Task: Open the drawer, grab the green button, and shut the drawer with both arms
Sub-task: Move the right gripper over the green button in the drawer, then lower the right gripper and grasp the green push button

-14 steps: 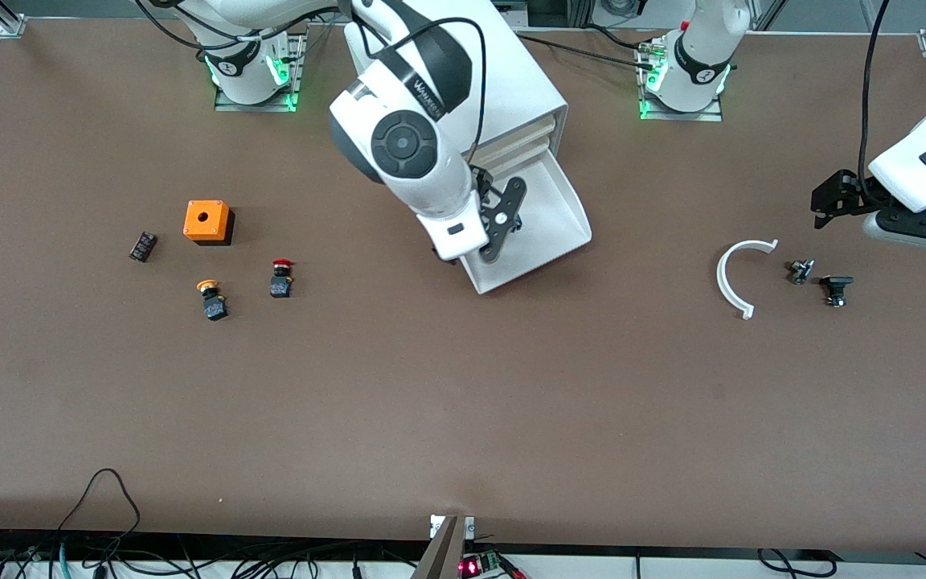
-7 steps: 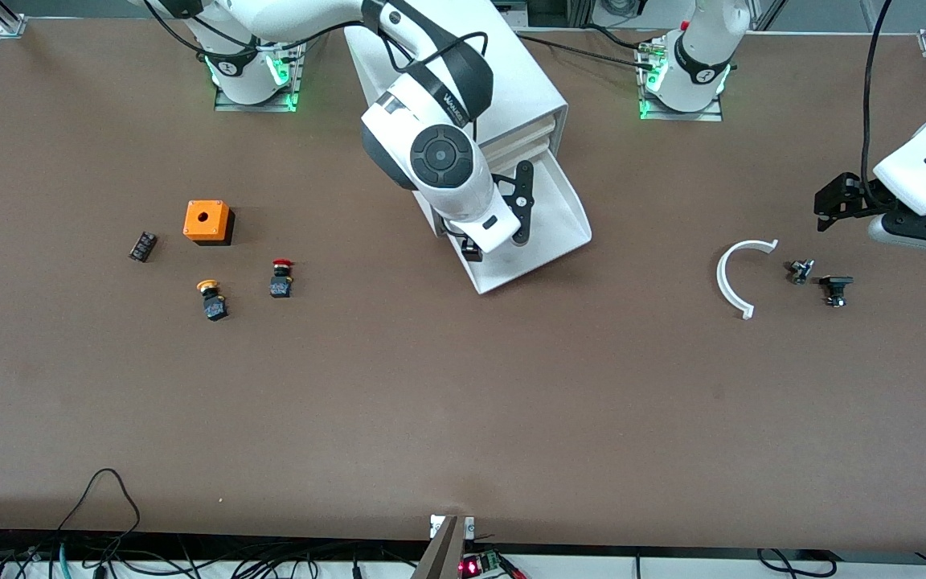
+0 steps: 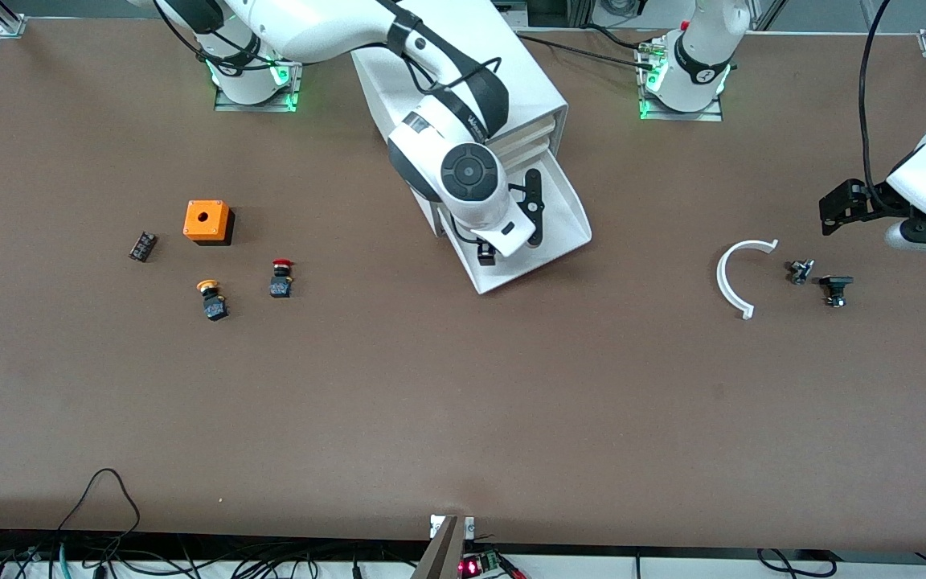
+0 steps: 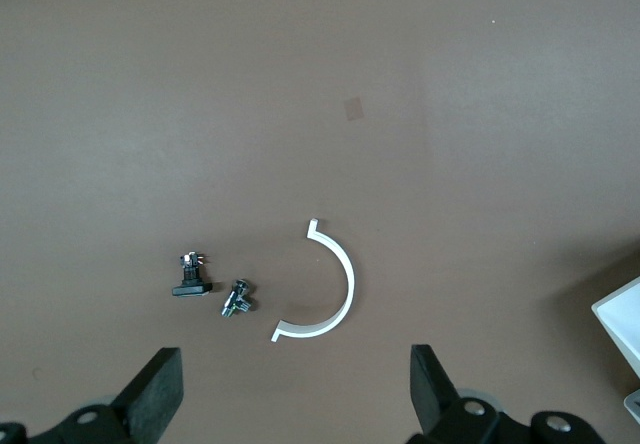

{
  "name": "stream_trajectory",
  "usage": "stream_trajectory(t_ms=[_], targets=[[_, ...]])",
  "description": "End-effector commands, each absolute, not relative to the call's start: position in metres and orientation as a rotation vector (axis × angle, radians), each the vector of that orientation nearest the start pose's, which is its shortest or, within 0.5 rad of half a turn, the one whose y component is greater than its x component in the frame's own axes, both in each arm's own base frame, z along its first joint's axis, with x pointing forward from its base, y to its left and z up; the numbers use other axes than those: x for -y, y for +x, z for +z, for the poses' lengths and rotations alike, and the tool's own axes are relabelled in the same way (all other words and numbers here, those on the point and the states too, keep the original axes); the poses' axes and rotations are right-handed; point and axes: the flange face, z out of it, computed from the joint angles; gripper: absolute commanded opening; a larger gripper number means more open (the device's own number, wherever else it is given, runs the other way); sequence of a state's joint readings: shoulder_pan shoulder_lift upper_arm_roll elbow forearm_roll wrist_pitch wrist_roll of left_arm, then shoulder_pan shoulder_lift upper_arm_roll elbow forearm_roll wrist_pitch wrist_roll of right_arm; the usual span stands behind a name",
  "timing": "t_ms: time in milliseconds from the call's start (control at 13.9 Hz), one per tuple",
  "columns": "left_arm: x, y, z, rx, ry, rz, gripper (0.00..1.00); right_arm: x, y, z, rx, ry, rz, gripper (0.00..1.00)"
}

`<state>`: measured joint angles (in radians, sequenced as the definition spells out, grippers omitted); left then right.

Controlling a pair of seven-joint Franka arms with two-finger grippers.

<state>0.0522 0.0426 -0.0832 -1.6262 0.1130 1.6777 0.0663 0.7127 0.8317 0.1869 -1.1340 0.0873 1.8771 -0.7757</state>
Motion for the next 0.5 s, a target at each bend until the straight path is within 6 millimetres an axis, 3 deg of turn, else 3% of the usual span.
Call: stream_trajectory(t_ms=[0,144,433], targets=[[0.009,0.576,0.588,-0.136,-3.064,-0.023,1.00,-0.583,0.493,0.298,-2.424,2.305,-0.104,1.00],[0.009,0.576,0.587,-0.132,-3.076,-0.018,1.00,-0.593,0.482,0.286,-2.442,2.281,-0.104,1.00],[0.008,0.576,0.587,-0.130,-3.078,-0.018,1.00,-0.608,0.461,0.282,-2.469,2.156,-0.126,1.00]])
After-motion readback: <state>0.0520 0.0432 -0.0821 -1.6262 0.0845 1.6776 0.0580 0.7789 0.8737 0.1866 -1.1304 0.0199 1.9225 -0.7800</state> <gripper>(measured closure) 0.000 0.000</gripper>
